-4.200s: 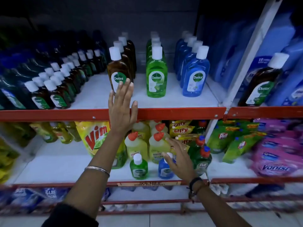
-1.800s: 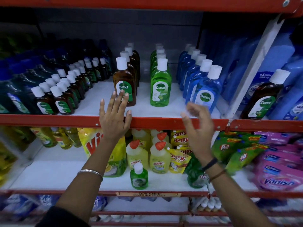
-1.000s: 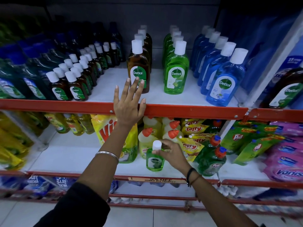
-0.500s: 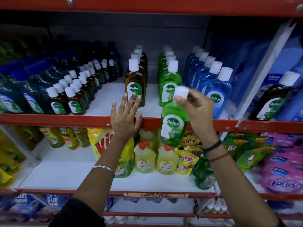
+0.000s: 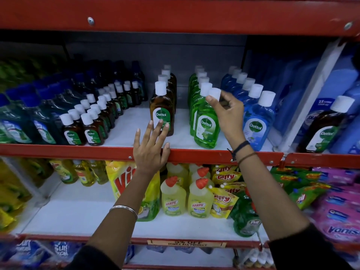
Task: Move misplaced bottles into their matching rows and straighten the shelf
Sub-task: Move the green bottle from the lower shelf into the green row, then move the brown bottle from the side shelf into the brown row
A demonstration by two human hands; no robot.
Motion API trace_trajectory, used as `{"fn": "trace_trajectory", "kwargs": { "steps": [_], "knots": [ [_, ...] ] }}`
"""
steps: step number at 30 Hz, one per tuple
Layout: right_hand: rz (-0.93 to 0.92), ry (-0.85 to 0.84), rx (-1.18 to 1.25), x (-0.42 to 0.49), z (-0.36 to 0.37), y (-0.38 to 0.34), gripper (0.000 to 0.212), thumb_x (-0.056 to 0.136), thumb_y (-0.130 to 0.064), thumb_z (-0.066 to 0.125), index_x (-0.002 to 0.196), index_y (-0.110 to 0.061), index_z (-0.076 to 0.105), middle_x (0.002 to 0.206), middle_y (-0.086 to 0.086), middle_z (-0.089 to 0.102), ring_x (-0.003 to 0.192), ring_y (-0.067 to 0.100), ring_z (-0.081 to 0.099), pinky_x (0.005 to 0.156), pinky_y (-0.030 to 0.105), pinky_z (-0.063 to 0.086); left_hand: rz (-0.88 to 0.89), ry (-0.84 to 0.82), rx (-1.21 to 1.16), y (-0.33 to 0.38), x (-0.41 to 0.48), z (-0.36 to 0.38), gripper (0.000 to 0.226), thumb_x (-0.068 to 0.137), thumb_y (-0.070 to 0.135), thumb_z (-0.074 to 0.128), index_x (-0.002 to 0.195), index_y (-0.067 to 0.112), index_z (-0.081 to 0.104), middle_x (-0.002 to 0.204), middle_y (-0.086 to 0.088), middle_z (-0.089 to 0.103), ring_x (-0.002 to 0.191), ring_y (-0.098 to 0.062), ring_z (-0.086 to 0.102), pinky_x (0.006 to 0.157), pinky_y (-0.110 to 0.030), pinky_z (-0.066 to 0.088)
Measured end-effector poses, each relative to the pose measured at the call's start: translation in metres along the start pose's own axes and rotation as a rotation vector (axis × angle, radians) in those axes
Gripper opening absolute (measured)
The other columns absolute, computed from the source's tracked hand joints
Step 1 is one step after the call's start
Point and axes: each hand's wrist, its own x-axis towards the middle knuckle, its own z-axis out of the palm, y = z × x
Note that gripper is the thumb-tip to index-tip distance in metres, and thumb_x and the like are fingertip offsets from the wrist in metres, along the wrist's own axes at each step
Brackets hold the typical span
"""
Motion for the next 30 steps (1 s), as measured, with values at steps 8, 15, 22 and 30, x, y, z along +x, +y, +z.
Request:
{"fn": "trace_trajectory", "kwargs": {
  "steps": [8,15,22,30],
  "knots": [
    [0.011,0.007,-0.085,-0.005,0.003,-0.004,0.031,0.08,-0.033,0.072,0.106,-0.016,0.07,0.088,-0.006,0.071,0.076,0.001,0.065,0.071,0.021,0.054,-0.011,-0.014,-0.001,0.0,-0.001,-0.001,0.05,0.103,0.038,0.028,0.147,0.021,0.041,0.147,-0.007,0.052,0.14,-0.026,0.041,0.112,-0.053,0.029],
    [-0.093,0.104,-0.155,-0.02,-0.042,-0.014,0.037,0.087,-0.029,0.067,0.118,-0.009,0.059,0.092,-0.013,0.066,0.083,-0.011,0.06,0.078,0.007,0.045,-0.037,-0.071,-0.018,0.002,0.0,-0.004,0.05,0.104,0.039,0.025,0.148,0.021,0.042,0.149,-0.006,0.05,0.141,-0.026,0.041,0.113,-0.053,0.029],
    [-0.339,0.388,-0.274,-0.022,-0.126,-0.014,0.021,0.092,-0.014,0.06,0.109,-0.002,0.063,0.093,0.003,0.066,0.085,-0.01,0.057,0.081,0.017,0.048,-0.059,-0.092,-0.033,0.004,-0.001,-0.004,0.051,0.104,0.039,0.026,0.146,0.017,0.046,0.149,-0.007,0.05,0.142,-0.029,0.041,0.112,-0.056,0.03],
    [-0.177,0.591,-0.438,-0.006,-0.215,0.012,0.036,0.091,-0.022,0.058,0.122,-0.004,0.052,0.115,0.014,0.055,0.107,0.028,0.051,0.092,0.018,0.038,-0.066,-0.065,-0.035,0.004,-0.003,-0.004,0.051,0.102,0.036,0.032,0.146,0.015,0.045,0.151,-0.009,0.047,0.141,-0.03,0.041,0.114,-0.056,0.028]
  ]
}}
